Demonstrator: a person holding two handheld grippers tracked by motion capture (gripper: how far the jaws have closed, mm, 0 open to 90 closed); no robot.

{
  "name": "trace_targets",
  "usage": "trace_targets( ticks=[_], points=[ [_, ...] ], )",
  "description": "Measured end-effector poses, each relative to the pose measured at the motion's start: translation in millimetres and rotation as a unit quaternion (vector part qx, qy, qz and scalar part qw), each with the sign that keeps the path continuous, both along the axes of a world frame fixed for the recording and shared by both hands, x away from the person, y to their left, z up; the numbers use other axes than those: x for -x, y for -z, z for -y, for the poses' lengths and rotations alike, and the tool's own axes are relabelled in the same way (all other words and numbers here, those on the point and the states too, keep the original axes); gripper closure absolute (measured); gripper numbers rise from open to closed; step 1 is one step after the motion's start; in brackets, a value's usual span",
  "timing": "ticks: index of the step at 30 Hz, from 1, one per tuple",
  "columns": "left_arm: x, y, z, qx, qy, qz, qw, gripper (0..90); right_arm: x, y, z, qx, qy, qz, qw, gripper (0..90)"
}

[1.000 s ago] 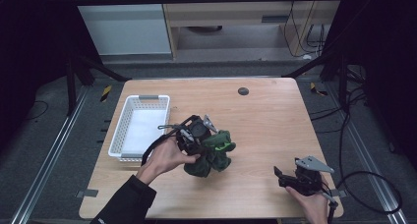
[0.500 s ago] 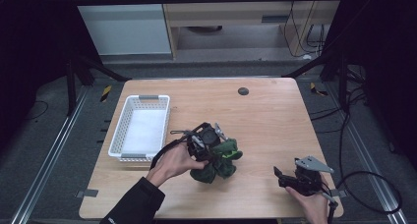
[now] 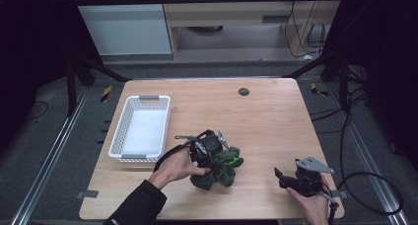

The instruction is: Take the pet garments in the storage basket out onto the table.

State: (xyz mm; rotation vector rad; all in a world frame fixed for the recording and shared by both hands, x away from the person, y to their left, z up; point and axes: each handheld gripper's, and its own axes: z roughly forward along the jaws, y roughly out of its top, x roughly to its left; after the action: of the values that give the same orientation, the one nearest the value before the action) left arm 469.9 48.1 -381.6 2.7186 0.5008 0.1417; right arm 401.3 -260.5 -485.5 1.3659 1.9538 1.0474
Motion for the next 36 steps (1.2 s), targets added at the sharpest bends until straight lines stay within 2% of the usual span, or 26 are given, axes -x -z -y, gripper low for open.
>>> trace_targets(
  ticks=[5, 15, 23, 29, 33, 35, 36],
  points=[
    [1.8, 1.8, -0.1, 0.001, 0.009, 0.004, 1.0, 52.1, 0.1, 0.1, -0.1, 0.0, 0.0, 0.0, 1.0, 16.5],
    [5.4, 7.6, -4.9, 0.008, 0.014, 0.014, 0.9998, 40.6, 0.3, 0.1, -0.2, -0.002, -0.001, -0.004, 1.0, 16.4],
    [12.0, -1.3, -17.6, 0.044, 0.002, 0.041, 0.9982, 26.8, 0.1, 0.3, 0.4, 0.0, 0.0, -0.002, 1.0, 16.4],
    [18.8, -7.4, -30.4, 0.081, -0.013, 0.055, 0.9951, 21.0, -0.1, 0.6, 0.3, 0.0, 0.0, -0.002, 1.0, 16.4],
    [21.7, -11.4, -41.2, 0.105, -0.033, 0.068, 0.9917, 19.2, -0.1, 0.5, 0.6, -0.001, 0.0, -0.002, 1.0, 16.3],
    [23.4, -13.7, -47.2, 0.119, -0.043, 0.074, 0.9892, 18.4, -0.2, 0.6, 0.6, -0.002, 0.001, -0.002, 1.0, 16.2],
    [25.0, -14.6, -51.1, 0.13, -0.049, 0.078, 0.9872, 18.4, -0.2, 0.7, 0.6, -0.002, 0.001, -0.002, 1.0, 16.2]
  ],
)
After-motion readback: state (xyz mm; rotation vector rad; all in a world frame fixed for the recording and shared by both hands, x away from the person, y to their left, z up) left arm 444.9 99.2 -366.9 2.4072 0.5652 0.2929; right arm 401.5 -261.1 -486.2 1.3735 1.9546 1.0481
